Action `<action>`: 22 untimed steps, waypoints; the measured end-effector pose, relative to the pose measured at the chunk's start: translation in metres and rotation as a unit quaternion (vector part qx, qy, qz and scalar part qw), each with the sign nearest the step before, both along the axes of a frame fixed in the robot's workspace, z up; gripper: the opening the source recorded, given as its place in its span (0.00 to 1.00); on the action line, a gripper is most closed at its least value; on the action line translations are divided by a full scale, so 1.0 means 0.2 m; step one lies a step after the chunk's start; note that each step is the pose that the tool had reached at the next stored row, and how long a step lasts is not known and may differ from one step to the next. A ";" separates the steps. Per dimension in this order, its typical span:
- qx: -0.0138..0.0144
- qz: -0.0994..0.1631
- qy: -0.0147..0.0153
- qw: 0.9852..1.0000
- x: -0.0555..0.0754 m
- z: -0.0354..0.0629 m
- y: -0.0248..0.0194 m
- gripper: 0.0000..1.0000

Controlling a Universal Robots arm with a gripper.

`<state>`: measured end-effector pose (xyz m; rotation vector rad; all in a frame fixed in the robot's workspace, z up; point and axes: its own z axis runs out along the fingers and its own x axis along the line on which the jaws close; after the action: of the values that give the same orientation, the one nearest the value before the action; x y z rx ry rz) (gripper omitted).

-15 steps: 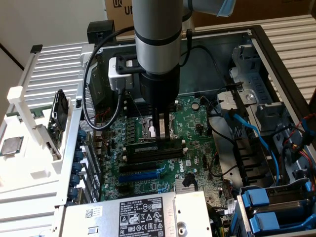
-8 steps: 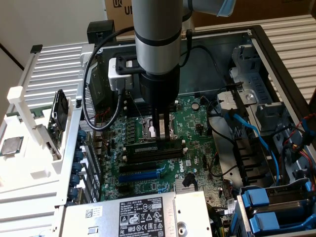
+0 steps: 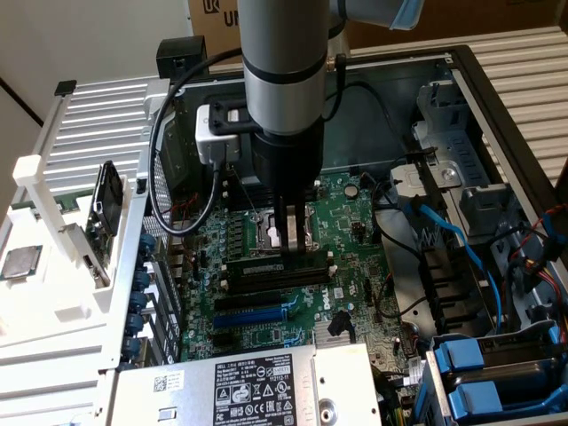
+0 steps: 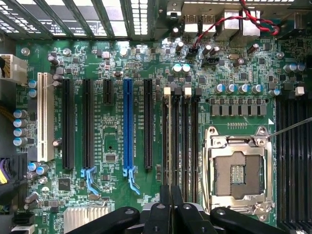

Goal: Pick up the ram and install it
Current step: 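Insert the ram into the slot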

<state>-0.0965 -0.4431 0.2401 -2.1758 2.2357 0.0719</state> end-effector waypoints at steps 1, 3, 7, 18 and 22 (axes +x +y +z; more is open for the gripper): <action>0.000 0.000 0.000 1.000 0.00 -0.001 0.000 0.12; 0.000 0.000 0.000 1.000 0.00 -0.002 0.000 0.12; 0.000 0.000 0.000 1.000 0.00 -0.005 0.000 0.12; 0.000 0.000 0.000 1.000 0.00 -0.016 0.002 0.12; -0.001 0.000 0.000 1.000 0.00 -0.018 0.001 0.12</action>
<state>-0.0965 -0.4428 0.2365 -2.1771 2.2357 0.0705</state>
